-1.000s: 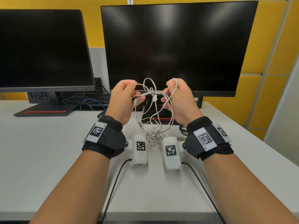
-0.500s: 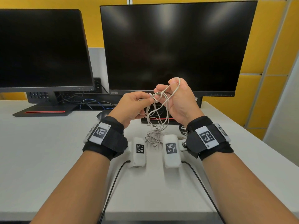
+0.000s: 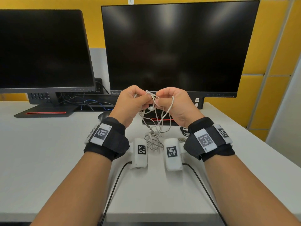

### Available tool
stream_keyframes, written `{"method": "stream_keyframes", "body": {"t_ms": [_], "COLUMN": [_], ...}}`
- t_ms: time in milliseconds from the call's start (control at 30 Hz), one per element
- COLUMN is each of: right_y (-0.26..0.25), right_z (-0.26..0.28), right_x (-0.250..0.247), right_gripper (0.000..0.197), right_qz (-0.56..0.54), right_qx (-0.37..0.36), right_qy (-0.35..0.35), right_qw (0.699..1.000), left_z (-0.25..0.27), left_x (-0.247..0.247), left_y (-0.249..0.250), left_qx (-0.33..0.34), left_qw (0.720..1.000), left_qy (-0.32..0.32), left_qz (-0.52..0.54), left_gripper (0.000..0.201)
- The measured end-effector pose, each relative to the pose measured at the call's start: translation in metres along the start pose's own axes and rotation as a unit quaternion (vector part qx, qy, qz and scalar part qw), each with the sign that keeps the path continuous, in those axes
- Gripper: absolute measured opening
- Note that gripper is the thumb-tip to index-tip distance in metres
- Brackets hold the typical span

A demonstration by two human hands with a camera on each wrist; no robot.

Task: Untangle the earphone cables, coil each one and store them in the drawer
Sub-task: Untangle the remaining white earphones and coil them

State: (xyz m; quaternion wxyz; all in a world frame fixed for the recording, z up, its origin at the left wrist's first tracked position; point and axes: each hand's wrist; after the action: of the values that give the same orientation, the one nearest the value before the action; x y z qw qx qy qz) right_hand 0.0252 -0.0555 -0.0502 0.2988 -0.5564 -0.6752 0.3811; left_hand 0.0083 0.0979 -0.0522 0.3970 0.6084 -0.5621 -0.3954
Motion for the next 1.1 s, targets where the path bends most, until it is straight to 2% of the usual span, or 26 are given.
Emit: {"method": "stream_keyframes", "body": {"t_ms": [133, 300, 400, 500, 633, 833, 1033, 1100], "right_y": [-0.0021, -0.0031, -0.0035, -0.0044, -0.0050, -0.0056, -0.0075, -0.0078], "right_z": [0.0009, 0.0011, 0.0016, 0.0016, 0.0006, 0.0004, 0.0005, 0.0010], "right_x": [-0.0008, -0.0008, 0.0001, 0.0000, 0.0002, -0.0009, -0.0029, -0.0024], "right_gripper": [0.013, 0.015, 0.013, 0.011, 0.010, 0.010, 0.011, 0.011], "right_qz": [0.017, -0.022, -0.026, -0.020, -0.022, -0.080, -0.135, -0.133], "right_qx": [0.013, 0.020, 0.018, 0.021, 0.020, 0.018, 0.031, 0.030], "right_qy": [0.013, 0.031, 0.040, 0.060, 0.098, 0.119, 0.121, 0.115], "right_qw": [1.000, 0.999, 0.999, 0.998, 0.995, 0.989, 0.983, 0.984], "left_z": [-0.0014, -0.0015, -0.0016, -0.0024, -0.0013, 0.0020, 0.0043, 0.0041], "left_x": [-0.0023, -0.0018, -0.0010, -0.0006, 0.0004, -0.0004, -0.0012, -0.0004], "left_y": [-0.0008, -0.0004, -0.0009, -0.0003, 0.0023, 0.0046, 0.0065, 0.0068], "left_qx": [0.012, -0.008, -0.010, -0.029, -0.065, -0.035, -0.034, -0.043], "left_qw": [1.000, 0.998, 0.997, 0.996, 0.996, 0.998, 0.995, 0.995], "left_qy": [0.014, -0.017, -0.009, 0.003, -0.028, -0.050, -0.077, -0.062], "left_qz": [-0.011, -0.055, -0.078, -0.081, -0.054, -0.032, -0.052, -0.061], "left_gripper": [0.009, 0.024, 0.014, 0.014, 0.010, 0.006, 0.021, 0.024]}}
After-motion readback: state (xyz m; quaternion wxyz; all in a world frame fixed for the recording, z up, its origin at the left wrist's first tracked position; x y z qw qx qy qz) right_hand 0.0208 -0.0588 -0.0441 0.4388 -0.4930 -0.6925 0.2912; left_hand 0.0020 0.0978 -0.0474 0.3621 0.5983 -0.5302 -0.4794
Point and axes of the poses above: each hand's wrist, its own z-axis away from the middle knuckle, its own x-axis out of the palm, y = z × x, and after that the axes turned 7 degrees about -x, right-handed
